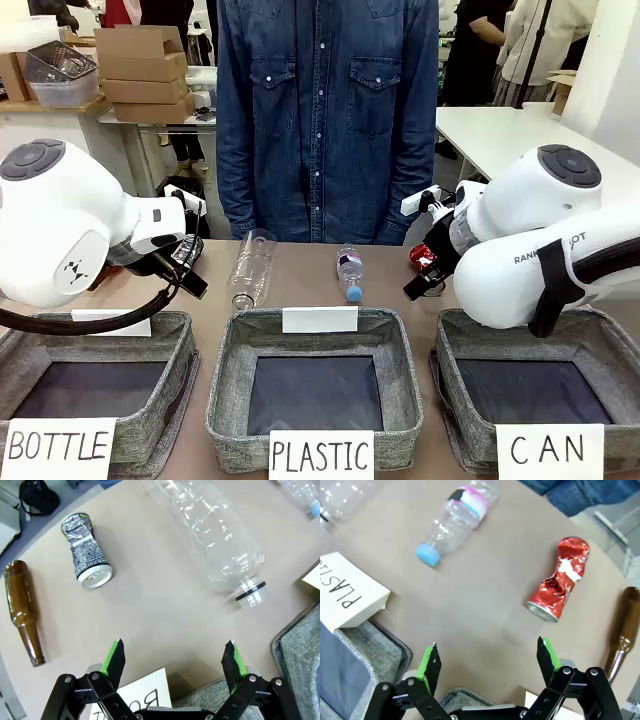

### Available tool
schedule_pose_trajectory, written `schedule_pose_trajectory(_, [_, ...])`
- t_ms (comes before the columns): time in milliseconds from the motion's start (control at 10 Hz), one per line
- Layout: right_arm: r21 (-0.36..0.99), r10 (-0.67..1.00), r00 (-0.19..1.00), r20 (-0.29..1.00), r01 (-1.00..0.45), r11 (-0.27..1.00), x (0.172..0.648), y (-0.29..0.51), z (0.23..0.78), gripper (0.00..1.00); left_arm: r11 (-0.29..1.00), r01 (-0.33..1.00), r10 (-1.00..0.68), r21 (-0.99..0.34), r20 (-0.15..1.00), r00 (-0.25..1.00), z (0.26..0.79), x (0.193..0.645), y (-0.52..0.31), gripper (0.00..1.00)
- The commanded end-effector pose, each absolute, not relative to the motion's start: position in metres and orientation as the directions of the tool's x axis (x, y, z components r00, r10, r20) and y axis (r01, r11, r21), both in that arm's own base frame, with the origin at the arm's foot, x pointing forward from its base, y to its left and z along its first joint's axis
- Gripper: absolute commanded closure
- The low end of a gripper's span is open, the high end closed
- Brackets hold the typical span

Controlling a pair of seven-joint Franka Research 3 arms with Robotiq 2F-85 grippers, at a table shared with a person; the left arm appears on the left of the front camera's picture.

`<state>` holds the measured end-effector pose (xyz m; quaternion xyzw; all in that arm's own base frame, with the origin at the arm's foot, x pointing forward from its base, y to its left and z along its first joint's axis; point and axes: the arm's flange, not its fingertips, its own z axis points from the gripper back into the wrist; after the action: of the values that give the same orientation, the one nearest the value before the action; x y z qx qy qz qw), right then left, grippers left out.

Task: Sort the can waste into the basket.
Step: Pick up the can waste from the table and place it in the right Fabric basket.

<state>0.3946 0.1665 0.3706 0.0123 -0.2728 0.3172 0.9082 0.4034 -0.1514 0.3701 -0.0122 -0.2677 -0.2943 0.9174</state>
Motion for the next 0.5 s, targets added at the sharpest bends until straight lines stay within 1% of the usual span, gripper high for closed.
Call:
schedule_pose_trajectory(0, [-0.151, 0.569, 0.65, 0.504, -0.583, 0.798, 0.3946, 0.1665, 0.3706, 0.0, 0.826, 0.547, -0.533, 0.135, 0.498, 0.683, 0.3701, 0.4034, -0.1514, 0.0])
schedule_pose_trajectory(400, [-0.151, 0.569, 0.65, 0.504, -0.583, 0.798, 0.3946, 0.1665, 0.3706, 0.0, 0.826, 0.547, -0.533, 0.135, 0.498, 0.683, 0.3701, 0.4034, -0.1514, 0.0])
